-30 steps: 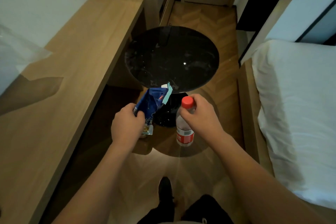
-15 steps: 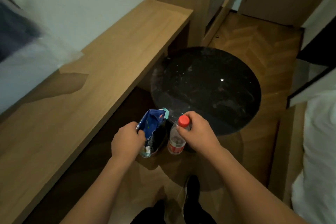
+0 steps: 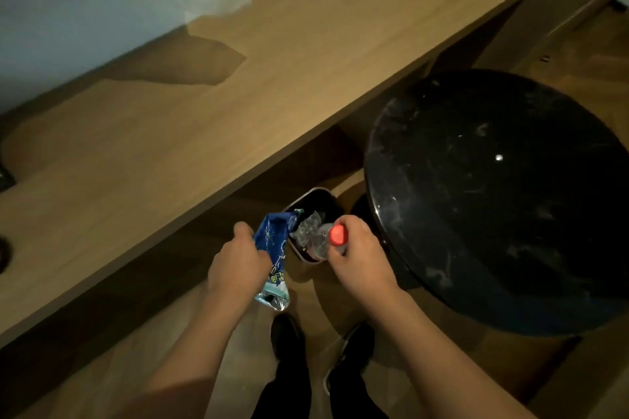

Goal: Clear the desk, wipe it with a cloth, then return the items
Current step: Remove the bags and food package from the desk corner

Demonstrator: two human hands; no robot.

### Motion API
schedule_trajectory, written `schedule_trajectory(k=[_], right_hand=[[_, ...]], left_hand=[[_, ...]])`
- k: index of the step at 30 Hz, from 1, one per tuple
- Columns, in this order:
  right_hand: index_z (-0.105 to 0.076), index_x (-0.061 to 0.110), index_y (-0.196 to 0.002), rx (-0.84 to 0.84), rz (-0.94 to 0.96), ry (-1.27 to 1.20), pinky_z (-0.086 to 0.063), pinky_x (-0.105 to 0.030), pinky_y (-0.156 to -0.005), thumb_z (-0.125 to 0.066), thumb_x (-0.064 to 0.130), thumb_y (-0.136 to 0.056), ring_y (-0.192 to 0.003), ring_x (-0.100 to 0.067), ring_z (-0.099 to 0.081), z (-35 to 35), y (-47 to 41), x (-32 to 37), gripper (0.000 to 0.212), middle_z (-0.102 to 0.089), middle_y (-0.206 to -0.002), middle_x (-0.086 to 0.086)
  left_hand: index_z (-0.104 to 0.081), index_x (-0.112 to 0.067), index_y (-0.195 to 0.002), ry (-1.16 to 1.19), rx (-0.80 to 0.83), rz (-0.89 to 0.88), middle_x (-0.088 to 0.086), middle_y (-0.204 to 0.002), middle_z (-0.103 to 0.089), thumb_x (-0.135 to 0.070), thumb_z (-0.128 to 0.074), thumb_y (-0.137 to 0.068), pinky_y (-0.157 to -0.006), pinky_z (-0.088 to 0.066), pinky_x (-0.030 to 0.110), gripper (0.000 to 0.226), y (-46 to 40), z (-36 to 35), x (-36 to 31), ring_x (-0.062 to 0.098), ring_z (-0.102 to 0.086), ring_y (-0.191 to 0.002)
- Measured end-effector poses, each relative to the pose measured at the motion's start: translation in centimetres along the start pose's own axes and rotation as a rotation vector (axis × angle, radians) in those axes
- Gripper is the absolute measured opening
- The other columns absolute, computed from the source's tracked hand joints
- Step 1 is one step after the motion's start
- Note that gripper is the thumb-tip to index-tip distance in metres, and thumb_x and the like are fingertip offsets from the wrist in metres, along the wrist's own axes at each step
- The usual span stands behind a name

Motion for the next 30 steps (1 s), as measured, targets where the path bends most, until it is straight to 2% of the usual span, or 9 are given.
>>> schedule_trajectory(k=[3,6,11,13,14,16,19,23,30], right_hand=[[-0.051,0.028,-0.115,0.007,-0.057,0.025,-0.052,-0.033,-0.088,-0.064,0.019,-0.092,-0.101,-0.011,-0.057,-4.1,-4.4,-4.8,0.027,-0.053,-0.113,0.009],[-0.050,0.029,-0.116,-0.015,-0.094,0.019,-0.051,-0.034,-0.090,-0.065,0.018,-0.091,-0.103,-0.011,-0.057,-8.3,-9.2,-11.1,0.031,-0.054,-0.113,0.009],[-0.050,0.018,-0.121,0.005,-0.091,-0.145,-0.042,-0.006,-0.081,-0.061,0.006,-0.094,-0.100,-0.008,-0.053,-16.0,-16.3,-20.6,0.032,-0.055,-0.105,0.009],[-0.046,0.019,-0.136,-0.015,-0.019,-0.180,-0.044,-0.020,-0.102,-0.060,0.011,-0.096,-0.115,-0.014,-0.052,-18.9,-19.0,-23.3,0.044,-0.055,-0.118,0.005],[-0.045,0.037,-0.136,-0.032,0.043,-0.141,-0.045,-0.034,-0.105,-0.062,0.023,-0.095,-0.117,-0.015,-0.053,-20.1,-20.4,-24.6,0.047,-0.056,-0.120,0.012],[-0.046,0.058,-0.109,-0.092,0.123,-0.035,-0.053,-0.044,-0.093,-0.060,0.043,-0.087,-0.104,-0.010,-0.059,-22.0,-23.4,-26.8,0.030,-0.058,-0.104,0.021],[-0.051,0.036,-0.100,-0.152,0.141,0.096,-0.047,-0.024,-0.073,-0.065,0.033,-0.089,-0.085,-0.005,-0.057,-23.4,-26.9,-28.6,0.018,-0.057,-0.090,0.015],[-0.053,0.023,-0.120,-0.125,0.093,0.291,-0.049,-0.032,-0.088,-0.065,0.035,-0.092,-0.104,-0.016,-0.058,-25.2,-29.7,-31.5,0.033,-0.060,-0.111,0.002],[-0.054,0.016,-0.121,-0.082,0.029,0.341,-0.044,-0.030,-0.086,-0.064,0.031,-0.093,-0.110,-0.025,-0.060,-27.6,-30.3,-33.0,0.033,-0.062,-0.116,-0.006]], left_hand=[[-0.039,-0.017,-0.114,0.064,0.026,0.016,0.001,-0.082,-0.058,-0.015,-0.054,-0.096,-0.052,-0.041,0.034,0.024,-5.1,-5.5,1.4,0.018,-0.058,-0.065],[-0.040,-0.014,-0.117,0.136,0.058,0.021,0.006,-0.091,-0.059,-0.011,-0.051,-0.096,-0.060,-0.037,0.036,0.024,-10.9,-12.3,2.7,0.023,-0.056,-0.071],[-0.046,-0.016,-0.106,0.156,-0.014,-0.041,0.014,-0.096,-0.065,-0.011,-0.051,-0.092,-0.074,-0.048,0.044,0.016,-20.5,-22.8,4.1,0.038,-0.060,-0.085],[-0.046,-0.018,-0.104,0.155,-0.053,-0.067,0.012,-0.094,-0.064,-0.011,-0.051,-0.091,-0.076,-0.049,0.044,0.015,-24.0,-26.3,4.5,0.038,-0.061,-0.086],[-0.046,-0.019,-0.103,0.158,-0.077,-0.094,0.010,-0.093,-0.065,-0.013,-0.051,-0.090,-0.077,-0.051,0.044,0.015,-25.8,-27.7,4.6,0.039,-0.063,-0.085],[-0.047,-0.020,-0.101,0.154,-0.119,-0.158,0.010,-0.090,-0.068,-0.014,-0.050,-0.089,-0.076,-0.054,0.047,0.014,-29.1,-30.4,4.6,0.038,-0.066,-0.082],[-0.048,-0.017,-0.103,0.114,-0.175,-0.253,0.009,-0.088,-0.066,-0.014,-0.049,-0.091,-0.071,-0.050,0.044,0.013,-33.3,-33.1,4.2,0.036,-0.060,-0.079],[-0.048,-0.015,-0.103,0.064,-0.219,-0.379,0.004,-0.085,-0.057,-0.012,-0.049,-0.093,-0.065,-0.039,0.038,0.010,-36.3,-36.2,4.4,0.029,-0.050,-0.072],[-0.051,-0.015,-0.104,0.016,-0.289,-0.511,0.005,-0.085,-0.061,-0.011,-0.051,-0.090,-0.061,-0.041,0.038,0.014,-35.1,-36.4,4.1,0.029,-0.056,-0.072]])
Point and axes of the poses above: each hand's wrist, its own y-axis away from the middle knuckle, its own z-axis out of the back of the hand, x = y × z, the point moved 3 cm from there along -y, towards the middle knuckle
